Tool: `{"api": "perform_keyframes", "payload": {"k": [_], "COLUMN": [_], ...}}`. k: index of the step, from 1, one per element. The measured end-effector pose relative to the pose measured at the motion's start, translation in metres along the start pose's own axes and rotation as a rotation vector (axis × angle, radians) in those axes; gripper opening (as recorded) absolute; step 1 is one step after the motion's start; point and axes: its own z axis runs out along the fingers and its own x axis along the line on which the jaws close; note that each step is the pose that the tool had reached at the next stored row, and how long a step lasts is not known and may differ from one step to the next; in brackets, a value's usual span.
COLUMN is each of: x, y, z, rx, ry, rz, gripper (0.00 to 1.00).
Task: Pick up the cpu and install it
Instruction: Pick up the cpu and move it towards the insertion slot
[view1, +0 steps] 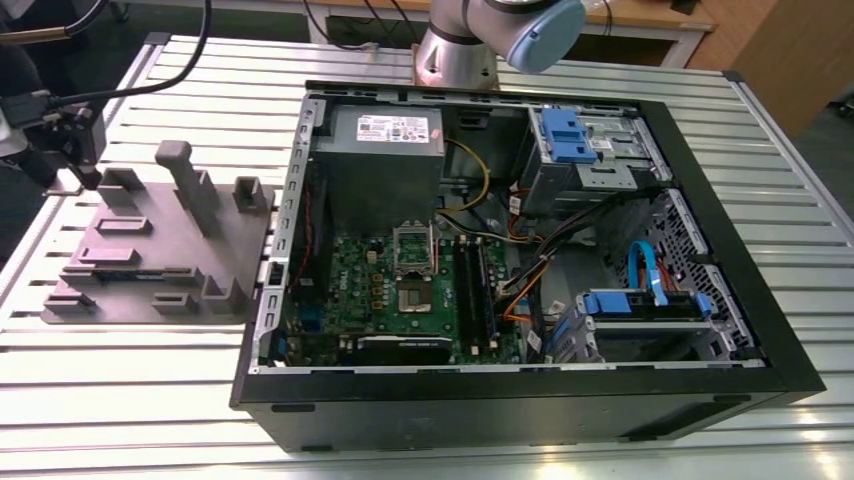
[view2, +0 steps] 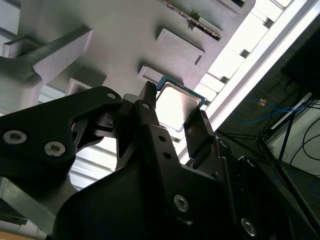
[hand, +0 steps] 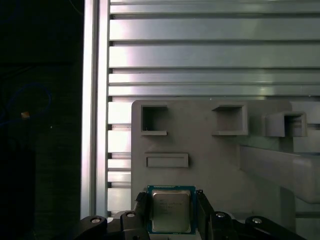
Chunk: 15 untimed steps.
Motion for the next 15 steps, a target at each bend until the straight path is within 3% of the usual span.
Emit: {"api": "perform_keyframes", "payload": {"k": [10,15], "x": [-0.0008,-0.0008], "y": [0.0002,0.0005], "z": [-0.0003,-0.0039], "rx": [0.0004,0.0004], "ry": [0.0,0.0001], "rz": [0.0,0.0], "gripper": [0.47,0.47]}}
